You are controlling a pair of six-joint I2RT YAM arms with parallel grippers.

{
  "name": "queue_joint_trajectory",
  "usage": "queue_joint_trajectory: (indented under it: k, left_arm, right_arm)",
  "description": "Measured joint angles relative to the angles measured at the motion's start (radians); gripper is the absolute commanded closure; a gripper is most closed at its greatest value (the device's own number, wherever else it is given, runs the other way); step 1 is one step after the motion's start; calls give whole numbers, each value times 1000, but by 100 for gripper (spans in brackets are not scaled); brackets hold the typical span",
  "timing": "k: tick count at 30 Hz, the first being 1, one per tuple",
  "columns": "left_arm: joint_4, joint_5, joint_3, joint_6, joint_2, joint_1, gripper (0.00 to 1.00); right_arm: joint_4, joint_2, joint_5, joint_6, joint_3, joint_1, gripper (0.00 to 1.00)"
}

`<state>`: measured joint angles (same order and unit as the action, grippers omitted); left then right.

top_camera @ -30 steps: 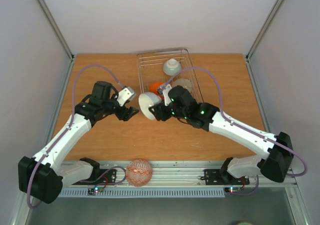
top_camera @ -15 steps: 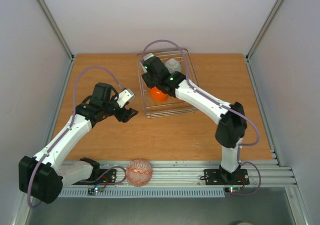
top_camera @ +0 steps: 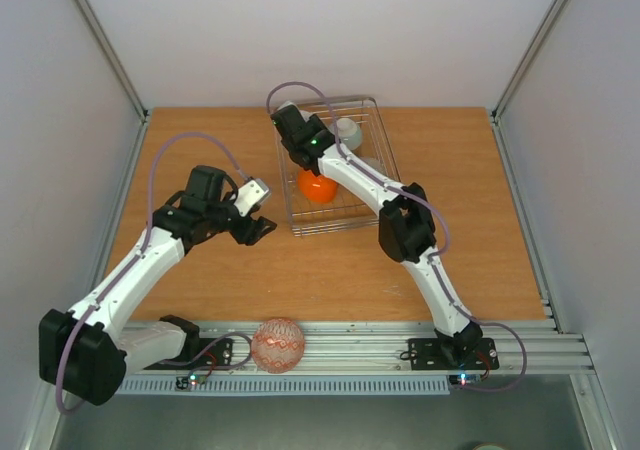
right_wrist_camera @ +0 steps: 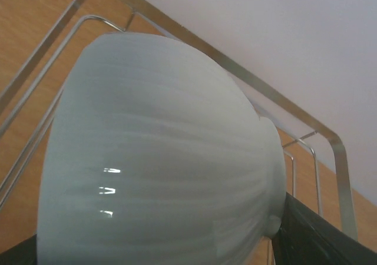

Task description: Load the bowls into the dish rack

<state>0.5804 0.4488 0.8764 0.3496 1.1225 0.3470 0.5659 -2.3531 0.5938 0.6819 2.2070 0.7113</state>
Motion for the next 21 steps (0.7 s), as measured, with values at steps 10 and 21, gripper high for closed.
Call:
queue_joint_trajectory:
  k: [10,21]
  left_arm:
    - [6,1,0,3,18,0,33]
    - [7,13,0,3,32,0,34]
  right_arm:
    - [-3,-299,111,160,373,-7,99]
    - [-56,-391,228,359,420,-20,99]
